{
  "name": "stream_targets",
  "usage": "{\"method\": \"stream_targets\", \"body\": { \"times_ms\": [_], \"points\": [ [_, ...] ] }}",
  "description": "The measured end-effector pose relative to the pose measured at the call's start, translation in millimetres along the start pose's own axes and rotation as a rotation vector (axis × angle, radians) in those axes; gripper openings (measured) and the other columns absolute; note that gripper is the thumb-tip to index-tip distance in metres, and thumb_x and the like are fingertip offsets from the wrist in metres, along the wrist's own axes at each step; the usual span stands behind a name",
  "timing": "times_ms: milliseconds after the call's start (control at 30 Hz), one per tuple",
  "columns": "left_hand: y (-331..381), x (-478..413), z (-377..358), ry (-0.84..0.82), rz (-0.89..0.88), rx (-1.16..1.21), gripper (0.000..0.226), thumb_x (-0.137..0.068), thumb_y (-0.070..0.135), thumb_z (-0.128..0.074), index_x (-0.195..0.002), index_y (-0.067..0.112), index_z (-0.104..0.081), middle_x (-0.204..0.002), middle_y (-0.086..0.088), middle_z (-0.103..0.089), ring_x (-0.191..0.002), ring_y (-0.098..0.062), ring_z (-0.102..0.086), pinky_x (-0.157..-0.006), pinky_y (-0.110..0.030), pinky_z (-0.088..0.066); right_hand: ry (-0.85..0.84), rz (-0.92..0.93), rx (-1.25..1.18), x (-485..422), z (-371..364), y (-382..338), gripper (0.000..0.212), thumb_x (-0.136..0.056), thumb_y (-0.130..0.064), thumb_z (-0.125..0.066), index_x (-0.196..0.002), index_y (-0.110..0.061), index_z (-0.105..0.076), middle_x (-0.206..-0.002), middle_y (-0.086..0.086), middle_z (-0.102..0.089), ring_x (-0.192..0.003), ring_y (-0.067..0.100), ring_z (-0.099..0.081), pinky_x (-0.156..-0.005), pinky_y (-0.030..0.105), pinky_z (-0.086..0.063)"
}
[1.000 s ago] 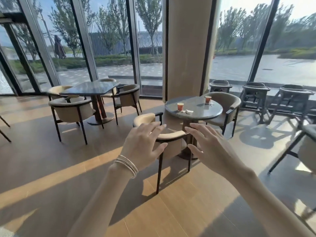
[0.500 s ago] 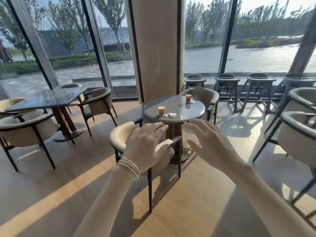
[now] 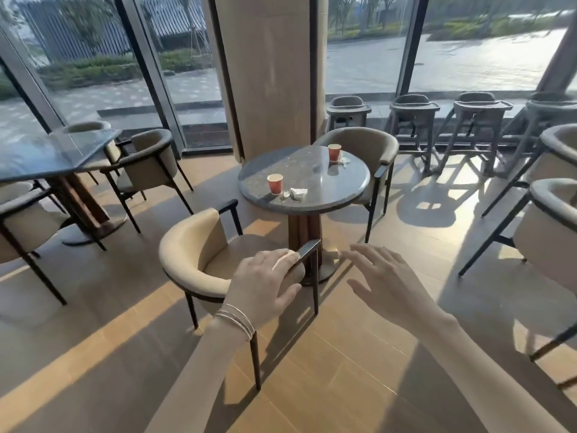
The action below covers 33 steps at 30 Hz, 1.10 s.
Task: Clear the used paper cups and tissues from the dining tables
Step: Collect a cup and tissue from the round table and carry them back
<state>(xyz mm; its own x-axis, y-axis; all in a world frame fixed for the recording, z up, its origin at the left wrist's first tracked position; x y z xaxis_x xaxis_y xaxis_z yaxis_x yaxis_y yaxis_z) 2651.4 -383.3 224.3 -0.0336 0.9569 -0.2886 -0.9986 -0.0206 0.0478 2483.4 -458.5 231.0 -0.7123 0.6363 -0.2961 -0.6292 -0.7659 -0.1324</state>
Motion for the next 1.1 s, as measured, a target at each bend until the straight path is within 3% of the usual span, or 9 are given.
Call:
{"method": "stream_targets", "body": {
  "times_ms": [233,400,533,700,1100],
  "points": [
    [-21.8,-122.0,-7.2,0.106,0.054,0.007,0.052,-0.086,0.047,-0.051,-0.133,0.024,-0.046,-0.134,0.004,-0.052,-0.122,-0.016,-0.048,-0.094,-0.037,-0.044,0.018,0.035,-0.005,-115.6,5.2,72.2,0.05,-0.09,-0.029,-0.055,-0.137,-0.02,-0.04,-0.141,0.003,-0.044,-0.131,0.02,-0.039,-0.109,0.035,-0.028],
    [-38.2,-169.9,-47.1,0.06,0.093,0.025,0.052,-0.086,0.045,-0.054,-0.133,0.024,-0.047,-0.134,0.003,-0.051,-0.123,-0.018,-0.046,-0.098,-0.038,-0.042,-0.01,0.038,-0.054,-162.8,-26.2,104.5,0.052,-0.089,-0.028,-0.057,-0.138,-0.019,-0.04,-0.143,0.004,-0.042,-0.132,0.021,-0.037,-0.109,0.043,-0.032],
    [-59.9,-210.8,-76.4,0.045,0.117,0.038,0.052,-0.081,0.04,-0.063,-0.129,0.023,-0.053,-0.129,0.002,-0.056,-0.119,-0.019,-0.052,-0.093,-0.038,-0.044,-0.084,0.04,-0.024,-198.7,-67.1,130.0,0.054,-0.09,-0.032,-0.055,-0.14,-0.023,-0.035,-0.147,0.002,-0.037,-0.136,0.019,-0.031,-0.112,0.04,-0.027],
    [-106.3,-274.1,-106.5,0.016,0.136,0.018,0.054,-0.086,0.045,-0.052,-0.136,0.027,-0.042,-0.139,0.004,-0.046,-0.127,-0.017,-0.042,-0.102,-0.037,-0.035,-0.11,0.072,0.006,-273.9,-97.3,157.8,0.055,-0.089,-0.033,-0.056,-0.14,-0.023,-0.036,-0.145,0.002,-0.038,-0.134,0.019,-0.033,-0.111,0.039,-0.028],
    [-228.5,-415.3,-141.4,0.015,0.247,0.005,0.053,-0.085,0.043,-0.055,-0.134,0.025,-0.046,-0.135,0.003,-0.05,-0.124,-0.019,-0.045,-0.098,-0.038,-0.037,-0.138,0.157,-0.009,-459.2,-143.2,205.2,0.051,-0.093,-0.035,-0.048,-0.14,-0.024,-0.033,-0.146,-0.001,-0.036,-0.134,0.018,-0.031,-0.11,0.033,-0.025]
  ]
}}
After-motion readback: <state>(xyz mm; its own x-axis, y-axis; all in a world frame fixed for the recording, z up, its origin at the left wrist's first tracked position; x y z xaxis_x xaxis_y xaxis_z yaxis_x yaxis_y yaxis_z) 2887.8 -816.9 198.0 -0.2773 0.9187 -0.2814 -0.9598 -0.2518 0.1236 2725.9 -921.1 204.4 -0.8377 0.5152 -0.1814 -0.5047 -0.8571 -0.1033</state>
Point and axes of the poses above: each hand's wrist, its own x-axis away from the middle knuckle, its own z-axis out of the back of the hand, y = z × x, the point moved 7 cm from there along -x, towards the middle knuckle
